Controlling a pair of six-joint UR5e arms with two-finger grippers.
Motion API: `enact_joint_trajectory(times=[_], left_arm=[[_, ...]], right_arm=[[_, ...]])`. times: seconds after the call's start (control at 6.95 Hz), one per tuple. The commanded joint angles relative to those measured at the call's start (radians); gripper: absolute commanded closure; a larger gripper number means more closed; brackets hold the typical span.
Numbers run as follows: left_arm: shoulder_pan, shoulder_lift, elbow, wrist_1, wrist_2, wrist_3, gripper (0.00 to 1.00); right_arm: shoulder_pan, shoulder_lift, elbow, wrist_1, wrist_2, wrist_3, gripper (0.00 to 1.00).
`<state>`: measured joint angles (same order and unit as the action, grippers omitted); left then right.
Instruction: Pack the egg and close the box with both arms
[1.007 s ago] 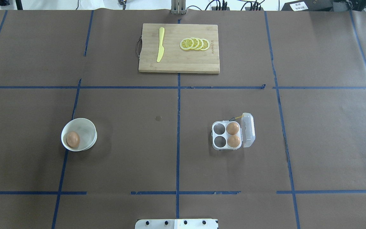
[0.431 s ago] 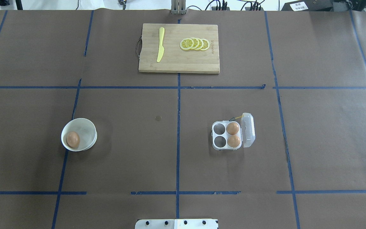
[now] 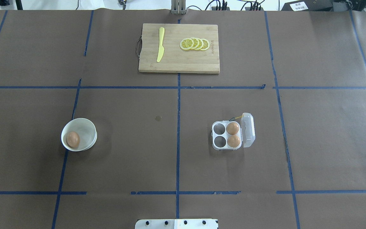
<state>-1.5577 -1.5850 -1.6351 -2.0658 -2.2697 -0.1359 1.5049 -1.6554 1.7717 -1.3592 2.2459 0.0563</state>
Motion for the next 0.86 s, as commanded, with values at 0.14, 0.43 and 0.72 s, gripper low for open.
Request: enact_joint_trajectory(times=[0.14,0.43,0.72], left_arm=[[0.044,-0.026,0.058,-0.338,-0.089,-0.042,0.0],[0.253,-0.024,0.04,-0.506,-0.079,-0.224,0.0],[0.503,-0.014,-0.099,-0.504,0.185,-0.654,0.0]], right_arm=[[0.0,0.005,-0.002,0.008,0.053,-0.001,0.0],[0.0,0.003,-0.003,0.008,0.112,-0.001,0.0],[0.0,-0.003,-0.005,0.008,0.135,-0.001,0.0]])
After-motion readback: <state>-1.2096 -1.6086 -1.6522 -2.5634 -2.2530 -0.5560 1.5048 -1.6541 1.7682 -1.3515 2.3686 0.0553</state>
